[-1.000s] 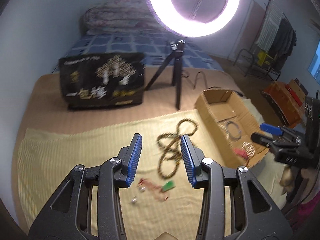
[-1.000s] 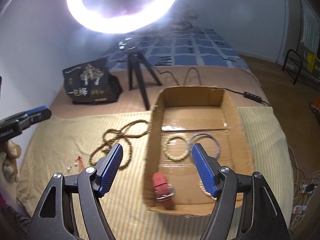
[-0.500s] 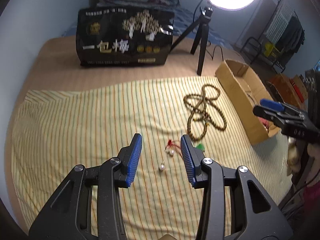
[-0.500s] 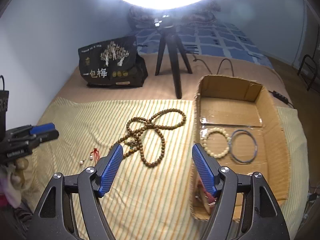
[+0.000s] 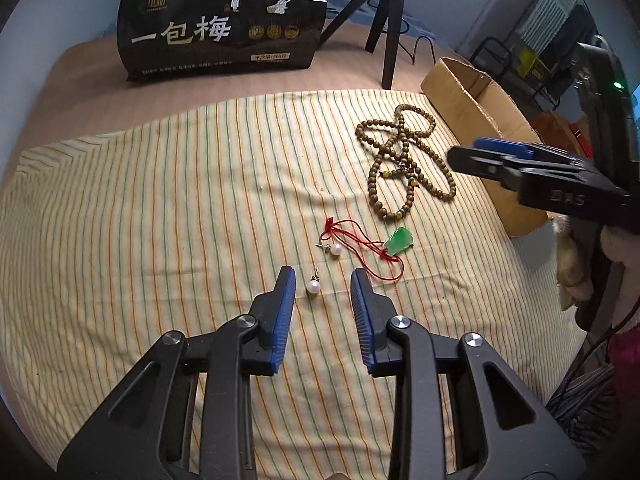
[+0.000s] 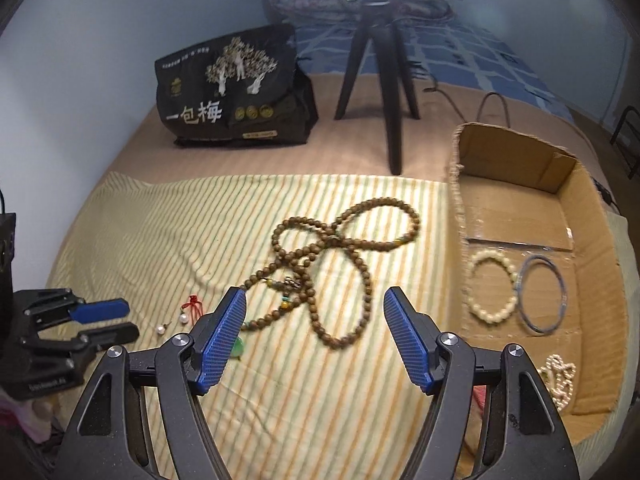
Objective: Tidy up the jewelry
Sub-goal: 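Move left gripper to a pearl earring while right gripper reaches the wooden bead mala, then close left gripper on the pearl earring while right gripper grasps and lifts the mala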
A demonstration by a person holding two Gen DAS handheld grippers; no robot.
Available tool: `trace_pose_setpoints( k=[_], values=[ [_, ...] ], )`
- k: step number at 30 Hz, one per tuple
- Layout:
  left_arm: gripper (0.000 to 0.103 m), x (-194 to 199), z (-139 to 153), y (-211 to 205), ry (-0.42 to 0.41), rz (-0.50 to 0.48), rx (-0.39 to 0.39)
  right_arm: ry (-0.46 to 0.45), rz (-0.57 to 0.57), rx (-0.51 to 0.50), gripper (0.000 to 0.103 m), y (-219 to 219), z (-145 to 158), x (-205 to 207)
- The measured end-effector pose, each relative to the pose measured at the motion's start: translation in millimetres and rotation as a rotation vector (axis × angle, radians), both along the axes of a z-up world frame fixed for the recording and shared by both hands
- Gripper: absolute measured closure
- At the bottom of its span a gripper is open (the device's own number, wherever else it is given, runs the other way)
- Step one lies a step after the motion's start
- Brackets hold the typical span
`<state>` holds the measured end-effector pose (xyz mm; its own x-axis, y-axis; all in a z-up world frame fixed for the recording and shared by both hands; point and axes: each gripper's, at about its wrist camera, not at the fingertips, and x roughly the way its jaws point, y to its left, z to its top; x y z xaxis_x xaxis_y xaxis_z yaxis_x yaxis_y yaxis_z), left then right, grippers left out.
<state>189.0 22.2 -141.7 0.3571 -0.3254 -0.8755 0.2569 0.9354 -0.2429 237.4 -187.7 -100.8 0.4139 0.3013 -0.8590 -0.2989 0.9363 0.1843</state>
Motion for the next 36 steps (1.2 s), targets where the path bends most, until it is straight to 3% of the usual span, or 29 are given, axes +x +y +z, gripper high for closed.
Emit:
trace_pose_setpoints(
  k=[3,8,23,25,36],
  values=[
    [0.080,-1,-5,0,0.015,-0.013,0.003,0.020,0.014,-0.029,0.042,12,-11,6],
    [0.080,-3,-9,-4,0.021,-0.045,0.016,0.037,0.015,-0.076,0.044,22,-26,13],
    [0.080,10,-25,-9,0.039,-0.059,0.038,0.071,0.004,-0.090,0.047,26,-46,24],
    [0.089,11,-27,-11,0.041,-0.064,0.044,0.074,0.003,-0.098,0.047,27,-48,26],
    [0.096,14,-40,-16,0.039,-0.076,0.082,0.079,-0.005,-0.120,0.049,31,-59,32]
  ],
)
